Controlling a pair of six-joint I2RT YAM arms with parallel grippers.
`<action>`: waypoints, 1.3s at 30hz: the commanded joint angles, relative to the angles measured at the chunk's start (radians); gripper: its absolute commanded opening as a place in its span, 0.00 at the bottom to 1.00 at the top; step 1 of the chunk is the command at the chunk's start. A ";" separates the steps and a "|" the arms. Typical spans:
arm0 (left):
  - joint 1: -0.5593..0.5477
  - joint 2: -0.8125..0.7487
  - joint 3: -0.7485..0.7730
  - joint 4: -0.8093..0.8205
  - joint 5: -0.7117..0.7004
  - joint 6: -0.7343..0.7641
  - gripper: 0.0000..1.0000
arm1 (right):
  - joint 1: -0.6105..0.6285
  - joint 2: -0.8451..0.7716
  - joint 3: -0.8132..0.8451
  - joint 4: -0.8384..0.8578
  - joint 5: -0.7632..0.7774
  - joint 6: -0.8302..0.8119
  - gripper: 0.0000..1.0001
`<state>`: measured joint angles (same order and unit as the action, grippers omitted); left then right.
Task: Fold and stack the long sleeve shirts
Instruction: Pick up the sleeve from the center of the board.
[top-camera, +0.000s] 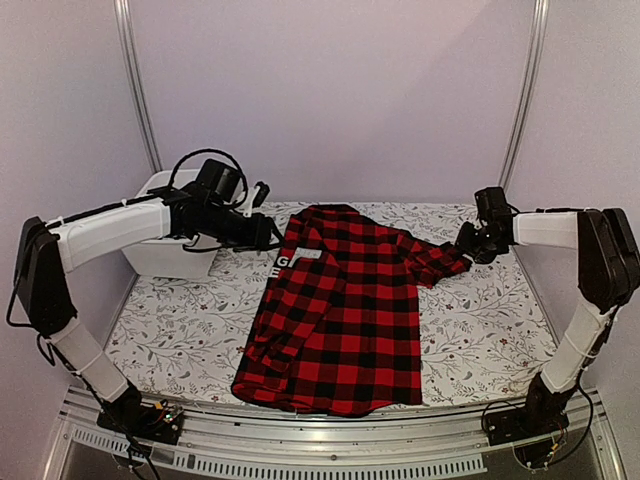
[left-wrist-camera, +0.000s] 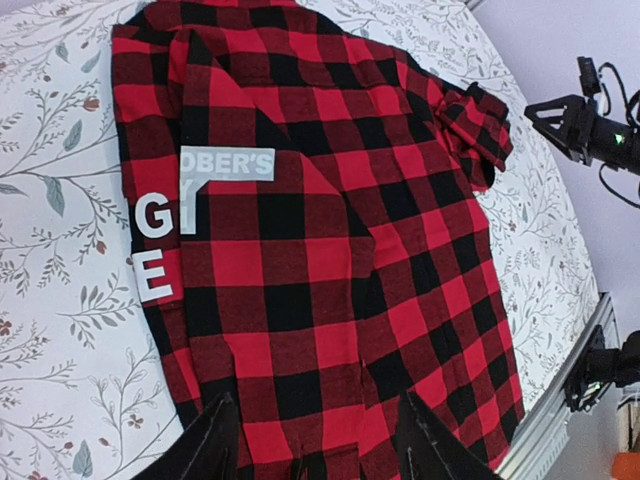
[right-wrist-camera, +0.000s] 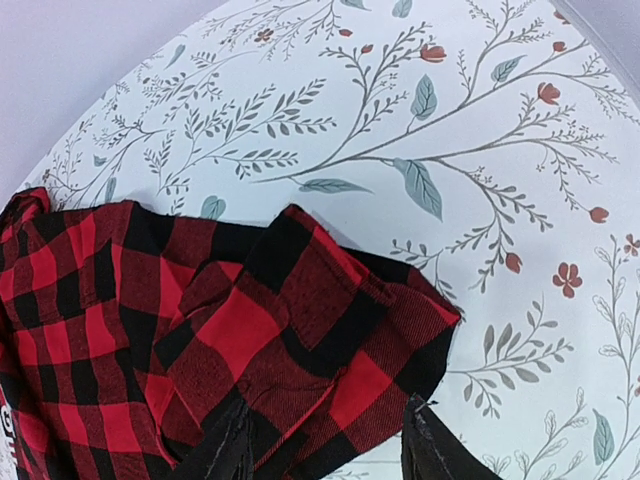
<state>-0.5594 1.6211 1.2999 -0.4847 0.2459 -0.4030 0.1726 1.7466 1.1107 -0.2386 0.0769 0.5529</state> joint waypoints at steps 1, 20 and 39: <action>-0.031 -0.040 -0.033 0.027 0.036 -0.018 0.54 | -0.038 0.071 0.067 0.034 -0.054 -0.041 0.49; -0.048 -0.139 -0.091 0.016 0.054 -0.050 0.54 | -0.073 0.254 0.180 0.076 -0.190 -0.081 0.13; -0.049 -0.087 -0.179 0.288 0.322 -0.244 0.56 | 0.263 -0.104 0.020 0.106 -0.168 -0.042 0.00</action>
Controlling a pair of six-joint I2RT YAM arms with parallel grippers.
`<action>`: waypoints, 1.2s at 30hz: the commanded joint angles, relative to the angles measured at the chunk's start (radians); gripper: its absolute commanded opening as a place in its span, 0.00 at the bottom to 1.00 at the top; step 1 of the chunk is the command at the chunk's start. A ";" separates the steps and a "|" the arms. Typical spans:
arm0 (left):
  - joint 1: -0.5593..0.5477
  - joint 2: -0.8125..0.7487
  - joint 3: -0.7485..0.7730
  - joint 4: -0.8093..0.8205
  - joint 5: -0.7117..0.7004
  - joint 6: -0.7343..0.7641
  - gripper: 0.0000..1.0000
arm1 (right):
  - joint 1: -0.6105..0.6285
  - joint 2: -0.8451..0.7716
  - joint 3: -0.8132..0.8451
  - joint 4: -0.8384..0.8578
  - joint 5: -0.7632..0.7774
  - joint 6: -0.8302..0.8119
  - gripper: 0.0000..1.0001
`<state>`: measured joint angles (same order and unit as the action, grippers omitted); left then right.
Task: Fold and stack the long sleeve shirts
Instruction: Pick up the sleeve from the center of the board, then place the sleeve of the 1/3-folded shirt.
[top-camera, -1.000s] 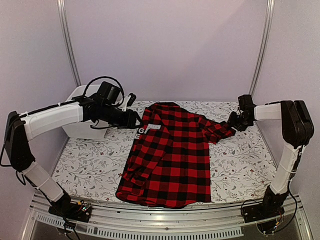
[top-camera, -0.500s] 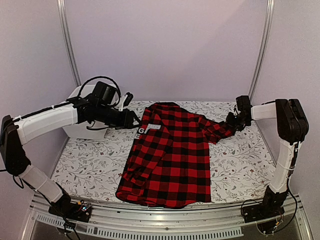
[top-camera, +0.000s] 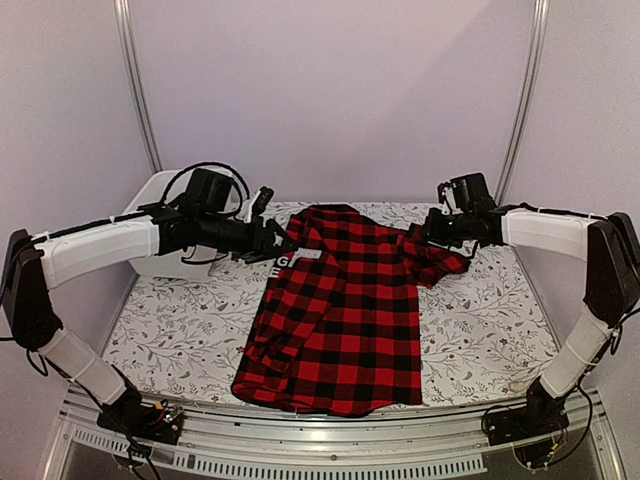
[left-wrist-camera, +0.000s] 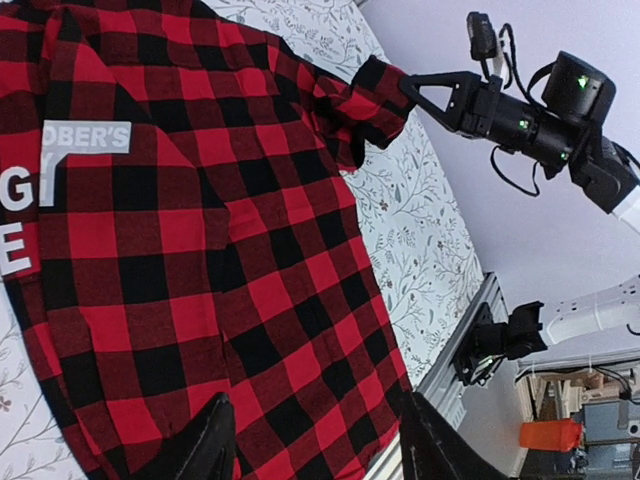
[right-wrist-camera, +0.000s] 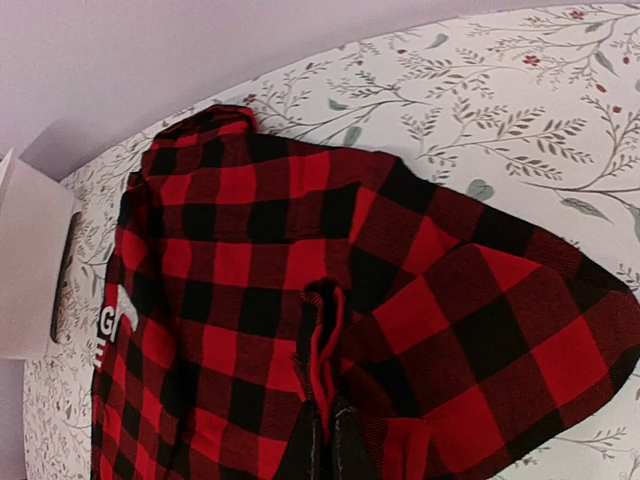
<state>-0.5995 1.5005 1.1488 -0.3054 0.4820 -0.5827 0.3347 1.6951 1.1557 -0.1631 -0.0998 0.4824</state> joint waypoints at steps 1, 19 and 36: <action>-0.009 0.042 -0.035 0.132 0.096 -0.085 0.57 | 0.135 -0.063 -0.028 0.040 0.013 0.036 0.00; -0.044 0.188 -0.162 0.504 0.128 -0.523 0.70 | 0.586 0.163 0.130 0.135 0.193 0.062 0.00; -0.039 0.328 -0.174 0.501 0.060 -0.585 0.67 | 0.693 0.262 0.148 0.180 0.318 -0.046 0.00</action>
<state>-0.6346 1.7893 0.9657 0.1837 0.5667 -1.1660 1.0061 1.9484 1.3098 -0.0513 0.1951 0.4717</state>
